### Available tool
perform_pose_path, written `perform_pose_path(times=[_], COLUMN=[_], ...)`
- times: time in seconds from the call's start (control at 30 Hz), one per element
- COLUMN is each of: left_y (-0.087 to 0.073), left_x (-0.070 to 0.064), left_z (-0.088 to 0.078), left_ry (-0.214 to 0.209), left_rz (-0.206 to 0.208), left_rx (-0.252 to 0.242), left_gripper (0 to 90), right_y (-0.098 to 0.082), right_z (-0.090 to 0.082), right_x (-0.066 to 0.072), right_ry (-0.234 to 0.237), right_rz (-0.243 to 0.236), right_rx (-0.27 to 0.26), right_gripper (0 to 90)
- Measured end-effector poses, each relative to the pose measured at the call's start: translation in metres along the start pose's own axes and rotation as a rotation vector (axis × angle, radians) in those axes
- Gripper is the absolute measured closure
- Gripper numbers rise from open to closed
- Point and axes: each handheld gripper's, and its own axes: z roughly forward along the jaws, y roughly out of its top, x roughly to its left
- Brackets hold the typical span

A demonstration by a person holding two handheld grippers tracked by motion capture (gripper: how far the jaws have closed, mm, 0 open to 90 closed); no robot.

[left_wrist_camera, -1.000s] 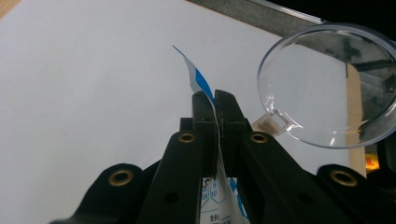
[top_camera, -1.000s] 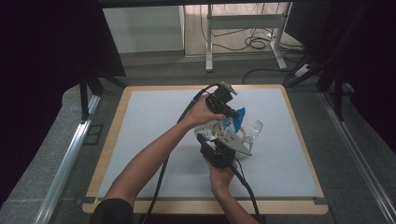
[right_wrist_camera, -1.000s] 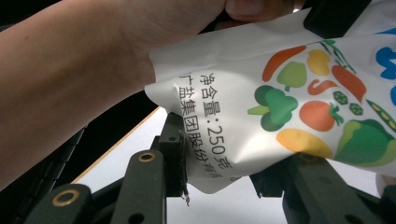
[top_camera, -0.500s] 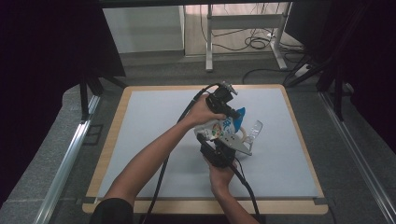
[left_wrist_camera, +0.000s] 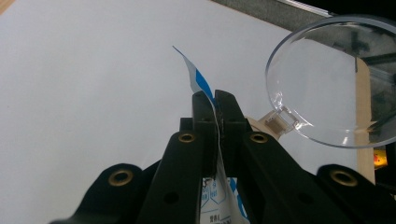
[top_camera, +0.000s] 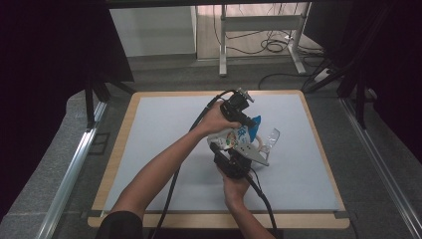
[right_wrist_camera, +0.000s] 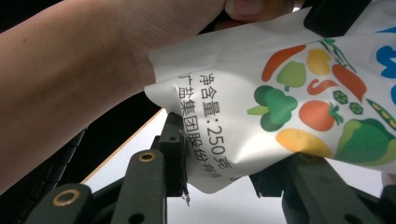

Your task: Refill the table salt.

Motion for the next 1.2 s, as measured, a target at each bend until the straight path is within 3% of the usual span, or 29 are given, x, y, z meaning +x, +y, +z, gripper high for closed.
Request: perform_pose_path(times=[1.2], left_y=[-0.0001], left_x=[0.0], left_z=[0.0039], left_ry=[-0.003], left_rz=[-0.002], left_rx=[0.0], left_gripper=[88.9], right_y=[-0.0017], right_z=[-0.0007], right_x=[-0.0033], right_ry=[0.001], right_rz=[0.003], right_rx=[0.003], right_gripper=[63.0])
